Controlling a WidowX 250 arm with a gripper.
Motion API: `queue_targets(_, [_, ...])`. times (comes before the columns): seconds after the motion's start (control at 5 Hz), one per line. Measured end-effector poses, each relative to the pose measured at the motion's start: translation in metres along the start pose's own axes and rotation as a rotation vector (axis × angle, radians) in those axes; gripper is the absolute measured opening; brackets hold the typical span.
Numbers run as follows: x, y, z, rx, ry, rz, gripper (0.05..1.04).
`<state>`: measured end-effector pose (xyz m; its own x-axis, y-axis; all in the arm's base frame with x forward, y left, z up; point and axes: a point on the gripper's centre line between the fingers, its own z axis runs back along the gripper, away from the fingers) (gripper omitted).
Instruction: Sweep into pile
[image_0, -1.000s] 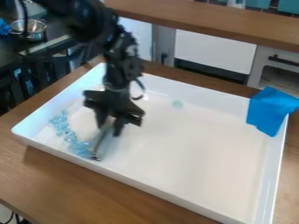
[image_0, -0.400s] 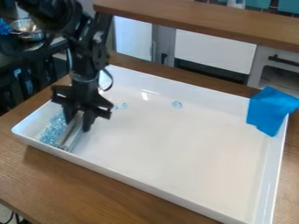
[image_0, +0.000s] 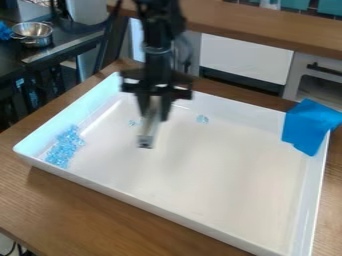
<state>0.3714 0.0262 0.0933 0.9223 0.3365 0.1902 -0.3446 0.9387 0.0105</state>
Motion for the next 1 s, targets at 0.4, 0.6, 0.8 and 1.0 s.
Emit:
queue_targets(0.4, [-0.007,-0.073,-0.018,0.031,-0.044,-0.107,0.381])
queue_targets(0.6, [0.009,-0.088,-0.034,0.064,-0.048,-0.09,0.381])
queue_targets(0.8, [0.026,-0.095,-0.047,0.085,-0.023,-0.063,0.381])
queue_targets(1.0, [0.039,-0.094,-0.049,0.089,0.006,-0.026,0.381])
